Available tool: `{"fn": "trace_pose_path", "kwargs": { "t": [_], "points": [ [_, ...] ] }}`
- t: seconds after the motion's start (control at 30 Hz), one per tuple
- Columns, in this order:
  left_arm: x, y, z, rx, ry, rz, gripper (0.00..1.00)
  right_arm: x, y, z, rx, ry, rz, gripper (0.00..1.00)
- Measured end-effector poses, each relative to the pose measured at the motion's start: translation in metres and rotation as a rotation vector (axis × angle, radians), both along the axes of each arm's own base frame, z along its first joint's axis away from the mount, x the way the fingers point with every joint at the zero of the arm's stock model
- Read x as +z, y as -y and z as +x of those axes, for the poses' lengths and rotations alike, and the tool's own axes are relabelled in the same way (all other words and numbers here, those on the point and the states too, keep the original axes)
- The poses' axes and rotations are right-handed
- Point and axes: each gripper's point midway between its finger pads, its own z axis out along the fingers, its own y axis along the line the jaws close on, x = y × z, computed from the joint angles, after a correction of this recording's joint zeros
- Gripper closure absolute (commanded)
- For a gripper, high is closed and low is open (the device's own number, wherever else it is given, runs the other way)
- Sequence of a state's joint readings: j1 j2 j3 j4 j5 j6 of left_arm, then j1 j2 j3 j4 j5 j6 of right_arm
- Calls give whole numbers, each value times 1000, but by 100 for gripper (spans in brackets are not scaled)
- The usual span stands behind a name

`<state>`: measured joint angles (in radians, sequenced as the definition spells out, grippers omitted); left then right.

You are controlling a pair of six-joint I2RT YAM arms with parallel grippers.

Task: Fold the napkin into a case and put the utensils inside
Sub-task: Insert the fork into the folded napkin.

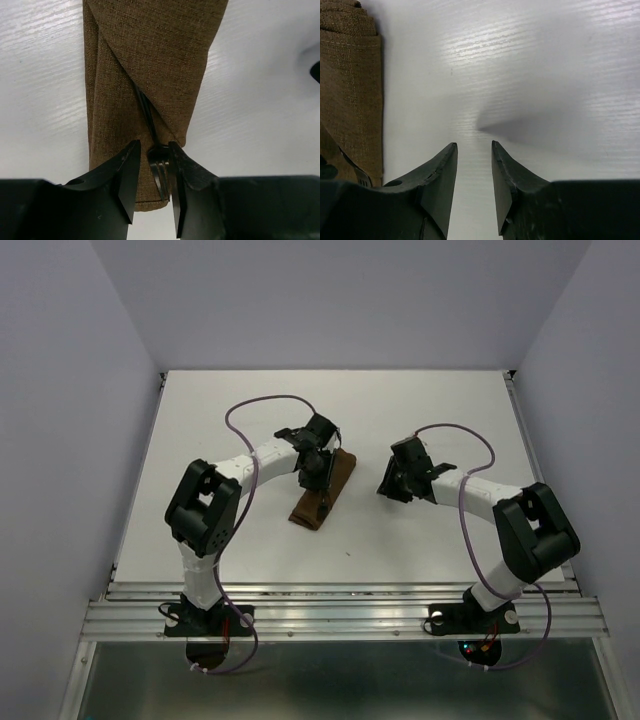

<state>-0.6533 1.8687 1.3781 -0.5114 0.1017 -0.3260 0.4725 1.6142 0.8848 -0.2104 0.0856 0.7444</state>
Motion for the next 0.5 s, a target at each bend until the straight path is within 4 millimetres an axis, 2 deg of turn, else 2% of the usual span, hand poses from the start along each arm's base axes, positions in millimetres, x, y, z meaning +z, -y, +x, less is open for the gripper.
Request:
{"fn": "trace_pose_path", "kwargs": {
  "t": [0.17,0.33,0.5],
  "points": [
    [-8,-1,-1,3,-18,8,63,7,5,-4,-15,20,1,60],
    [-12,0,-2,2,-22,5,65,5,7,-7,-22,13,-4,60],
    [-25,-2,-6,0,-45,20,66,5,7,-7,-22,13,-4,60]
  ]
}}
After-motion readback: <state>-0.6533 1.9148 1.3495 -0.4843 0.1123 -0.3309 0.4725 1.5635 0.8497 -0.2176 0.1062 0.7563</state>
